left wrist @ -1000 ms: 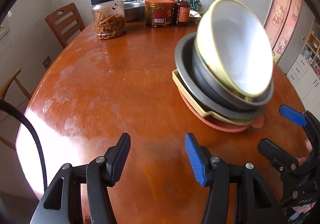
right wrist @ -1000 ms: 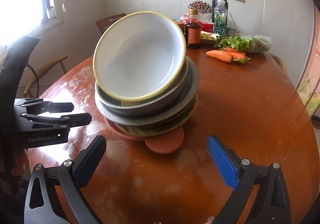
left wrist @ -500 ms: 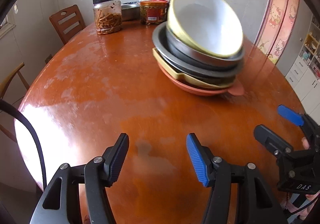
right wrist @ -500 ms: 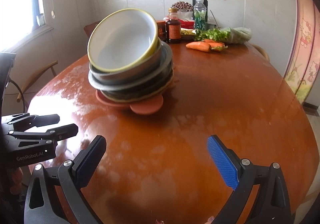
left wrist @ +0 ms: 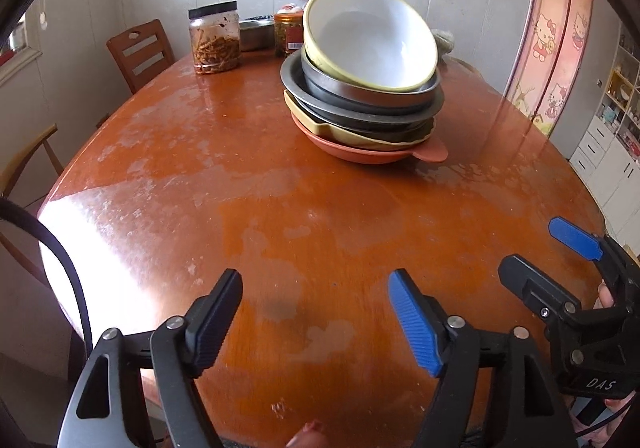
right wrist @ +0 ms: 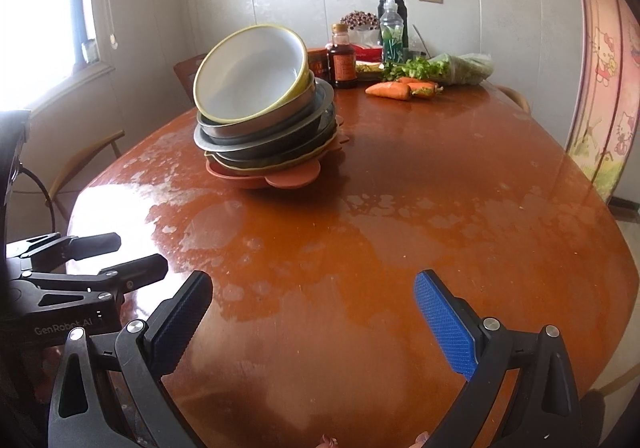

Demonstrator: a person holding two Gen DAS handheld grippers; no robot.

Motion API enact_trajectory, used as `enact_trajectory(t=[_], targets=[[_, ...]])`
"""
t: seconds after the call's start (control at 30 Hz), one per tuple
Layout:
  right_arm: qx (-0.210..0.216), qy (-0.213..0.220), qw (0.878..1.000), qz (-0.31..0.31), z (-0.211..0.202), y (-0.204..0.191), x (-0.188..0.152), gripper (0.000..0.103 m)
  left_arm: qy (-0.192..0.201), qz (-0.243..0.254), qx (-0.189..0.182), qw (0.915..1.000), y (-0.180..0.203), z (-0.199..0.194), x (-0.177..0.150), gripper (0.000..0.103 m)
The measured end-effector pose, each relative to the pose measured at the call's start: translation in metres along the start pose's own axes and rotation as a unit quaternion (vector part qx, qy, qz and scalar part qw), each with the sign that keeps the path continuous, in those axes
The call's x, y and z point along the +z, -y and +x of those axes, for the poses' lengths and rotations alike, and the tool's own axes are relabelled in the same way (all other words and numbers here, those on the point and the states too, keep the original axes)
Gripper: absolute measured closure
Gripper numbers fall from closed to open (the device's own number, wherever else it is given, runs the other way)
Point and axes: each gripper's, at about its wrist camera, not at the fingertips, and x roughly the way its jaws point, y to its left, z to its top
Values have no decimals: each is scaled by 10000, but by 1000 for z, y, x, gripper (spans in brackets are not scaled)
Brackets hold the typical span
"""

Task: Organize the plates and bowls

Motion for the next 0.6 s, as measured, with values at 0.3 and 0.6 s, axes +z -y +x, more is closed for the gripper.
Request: enact_trajectory(t=[0.3,0.6], targets=[[-49,36,10000,-29,-8,-4,-8,2,-39,100,128,9999,6,-4,-11,27],[-177,133,9997,81,-13,0,-10,2,-49,36,165,9998,3,-6,-14,27]])
